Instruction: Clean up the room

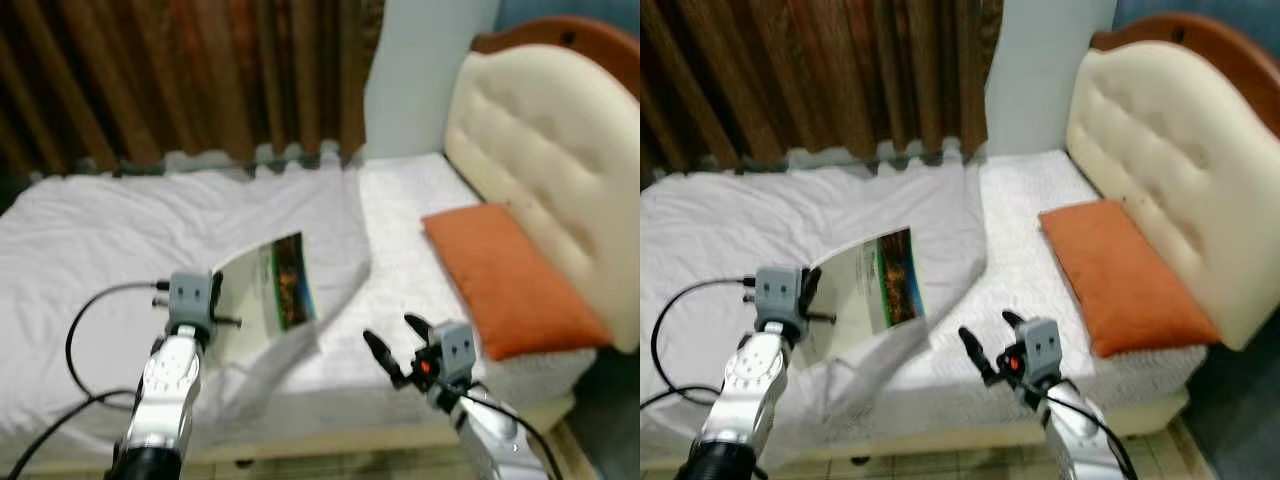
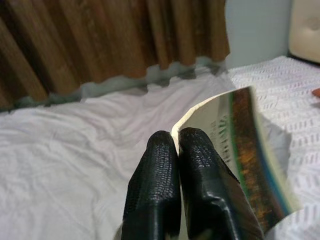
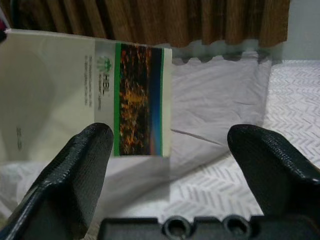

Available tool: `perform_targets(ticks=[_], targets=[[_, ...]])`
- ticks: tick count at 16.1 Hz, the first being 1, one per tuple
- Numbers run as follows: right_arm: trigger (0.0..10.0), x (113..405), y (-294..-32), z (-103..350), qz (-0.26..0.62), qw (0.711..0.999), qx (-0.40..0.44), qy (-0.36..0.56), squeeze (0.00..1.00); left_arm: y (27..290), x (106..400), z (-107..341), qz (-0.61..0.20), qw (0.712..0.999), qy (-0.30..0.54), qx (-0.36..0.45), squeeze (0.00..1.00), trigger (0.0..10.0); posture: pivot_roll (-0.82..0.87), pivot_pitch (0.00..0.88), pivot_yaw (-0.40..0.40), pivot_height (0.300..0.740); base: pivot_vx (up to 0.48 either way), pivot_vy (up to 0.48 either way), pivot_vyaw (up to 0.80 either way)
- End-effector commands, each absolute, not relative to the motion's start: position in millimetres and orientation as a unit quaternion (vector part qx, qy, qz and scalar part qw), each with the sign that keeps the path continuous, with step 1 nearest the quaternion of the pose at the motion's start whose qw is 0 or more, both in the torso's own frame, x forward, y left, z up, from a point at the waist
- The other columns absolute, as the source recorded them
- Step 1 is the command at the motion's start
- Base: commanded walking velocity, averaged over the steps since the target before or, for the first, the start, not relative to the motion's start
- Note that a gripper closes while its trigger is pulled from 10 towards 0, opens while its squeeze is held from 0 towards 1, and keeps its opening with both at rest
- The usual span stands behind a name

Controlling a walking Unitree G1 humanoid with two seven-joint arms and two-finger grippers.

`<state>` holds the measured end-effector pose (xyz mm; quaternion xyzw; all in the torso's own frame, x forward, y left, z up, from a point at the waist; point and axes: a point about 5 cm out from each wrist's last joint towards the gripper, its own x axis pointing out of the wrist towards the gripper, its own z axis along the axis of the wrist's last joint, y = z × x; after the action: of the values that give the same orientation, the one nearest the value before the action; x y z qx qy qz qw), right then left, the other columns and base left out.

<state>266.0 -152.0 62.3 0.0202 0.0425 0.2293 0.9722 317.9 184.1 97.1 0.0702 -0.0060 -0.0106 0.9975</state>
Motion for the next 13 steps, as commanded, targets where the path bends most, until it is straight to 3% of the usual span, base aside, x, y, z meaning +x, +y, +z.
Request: perform_targets(ticks=[1, 13], targets=[[10.0, 270.3, -164.3, 65.9, 0.215, 0.976, 0.015, 0.043, 0.00, 181.2, 327.3, 114.4, -0.009, 0.997, -0.043, 0.069, 0.00, 10.0, -0.05, 0.000, 0.048, 0.740, 0.289, -0.379, 0.00], [10.0, 258.6, -160.5, 59.4, 0.206, 0.977, 0.025, 0.056, 0.00, 183.0, 334.0, 113.5, -0.013, 0.996, -0.040, 0.078, 0.00, 10.0, -0.07, 0.011, 0.061, 0.740, 0.286, -0.382, 0.00]])
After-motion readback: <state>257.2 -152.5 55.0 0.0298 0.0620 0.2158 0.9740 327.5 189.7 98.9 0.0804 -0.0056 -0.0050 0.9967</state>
